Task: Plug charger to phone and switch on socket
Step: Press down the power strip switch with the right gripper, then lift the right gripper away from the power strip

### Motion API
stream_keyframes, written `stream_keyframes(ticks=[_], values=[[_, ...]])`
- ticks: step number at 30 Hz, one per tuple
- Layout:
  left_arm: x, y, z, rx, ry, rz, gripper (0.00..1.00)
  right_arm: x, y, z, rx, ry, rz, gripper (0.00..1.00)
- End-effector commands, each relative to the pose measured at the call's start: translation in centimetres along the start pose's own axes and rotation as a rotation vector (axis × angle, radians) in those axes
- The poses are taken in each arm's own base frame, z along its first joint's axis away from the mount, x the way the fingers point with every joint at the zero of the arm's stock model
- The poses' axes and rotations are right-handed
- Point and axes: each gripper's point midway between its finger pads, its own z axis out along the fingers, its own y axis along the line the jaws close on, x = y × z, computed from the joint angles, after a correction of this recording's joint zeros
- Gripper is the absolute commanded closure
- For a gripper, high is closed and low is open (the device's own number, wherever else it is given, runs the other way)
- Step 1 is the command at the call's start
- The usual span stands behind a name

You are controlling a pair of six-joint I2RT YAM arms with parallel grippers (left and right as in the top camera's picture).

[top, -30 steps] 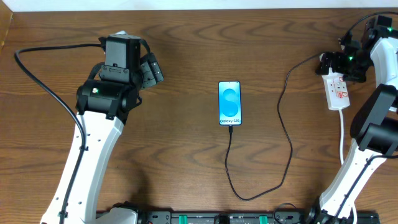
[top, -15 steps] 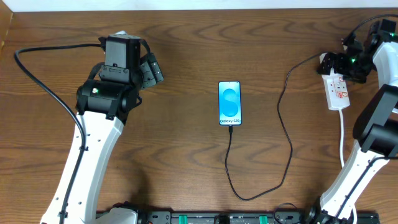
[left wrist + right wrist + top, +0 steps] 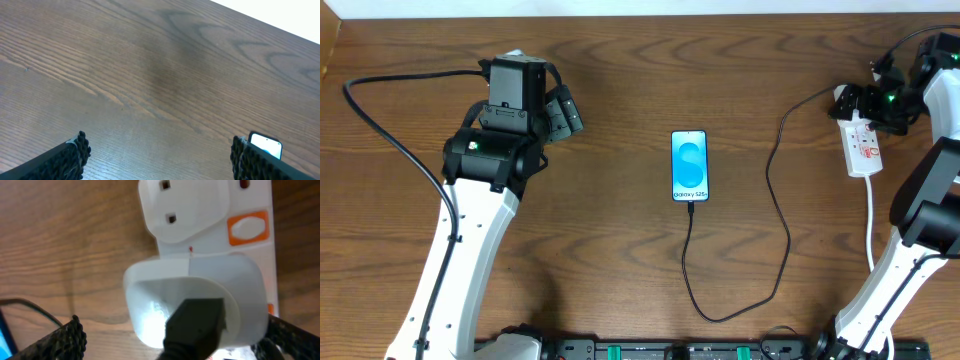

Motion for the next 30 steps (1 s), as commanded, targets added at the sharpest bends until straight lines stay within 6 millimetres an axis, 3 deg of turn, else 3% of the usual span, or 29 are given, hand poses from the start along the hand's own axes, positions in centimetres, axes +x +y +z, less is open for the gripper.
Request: stream_keyframes(ticks=[1,11,16,17,20,30], values=[[-0.4,0.0,-0.3,-0.005,-0.015,0.011,0.08,2.2,4.4,2.6,-0.231,0.081,0.026,0.01],[-0.5,0.0,-0.3,-0.006,-0.016,0.011,0.08,2.0,4.2,2.5,-0.225,0.072,0.002,0.01],[-0.5,0.0,-0.3,-0.006,-0.016,0.011,0.08,1.1,1.5,2.2,-0.105,0.039,-0.015,0.01],[-0.5,0.0,-0.3,-0.006,-0.016,0.011,0.08,0.6,0.2,1.7,-0.043,0.029,0.006,0.01],[-0.5,0.0,-0.3,-0.006,-0.016,0.011,0.08,-0.5,-0.8,0.6,-0.004,-0.007,0.027,0.01],[-0.5,0.0,-0.3,-0.006,-0.016,0.011,0.08,-4.2,-0.7,-5.6,0.045,-0.160,-0.009,0.01]])
